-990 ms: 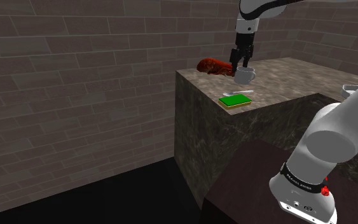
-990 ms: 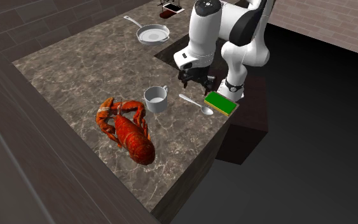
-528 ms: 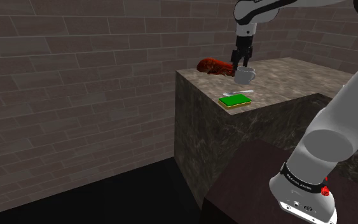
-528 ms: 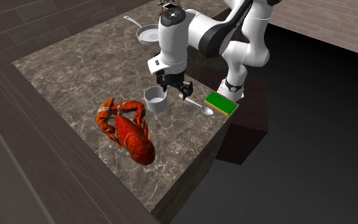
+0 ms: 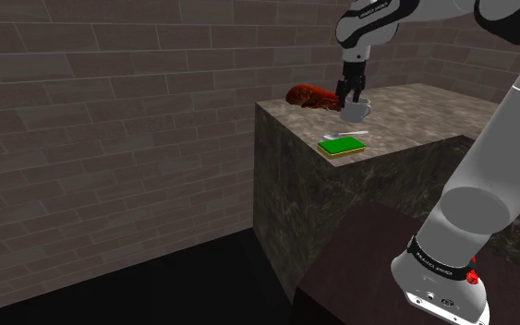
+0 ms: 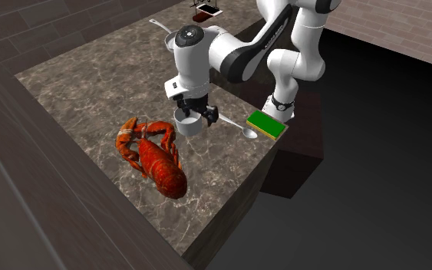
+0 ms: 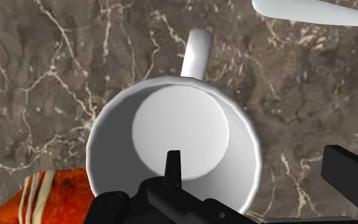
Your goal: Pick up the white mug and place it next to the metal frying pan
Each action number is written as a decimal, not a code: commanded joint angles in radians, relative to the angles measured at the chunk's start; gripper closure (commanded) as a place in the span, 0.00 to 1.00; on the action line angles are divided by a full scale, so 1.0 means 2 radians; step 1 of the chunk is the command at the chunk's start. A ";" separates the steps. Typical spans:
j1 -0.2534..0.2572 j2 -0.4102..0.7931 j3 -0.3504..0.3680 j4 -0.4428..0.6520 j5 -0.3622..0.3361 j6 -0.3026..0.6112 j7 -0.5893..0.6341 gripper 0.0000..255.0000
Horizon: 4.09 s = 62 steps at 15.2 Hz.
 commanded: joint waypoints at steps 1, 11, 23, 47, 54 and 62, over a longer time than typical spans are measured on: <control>0.000 0.002 0.000 -0.013 0.000 0.015 0.000 0.00; -0.001 0.004 -0.001 -0.021 0.001 0.025 0.000 1.00; 0.000 -0.001 0.000 -0.006 -0.001 0.005 0.000 1.00; 0.001 -0.002 0.001 0.155 0.002 -0.156 -0.011 1.00; -0.011 -0.082 -0.007 0.086 -0.035 -0.157 -0.027 1.00; -0.046 -0.197 -0.022 -0.008 -0.093 -0.163 -0.062 1.00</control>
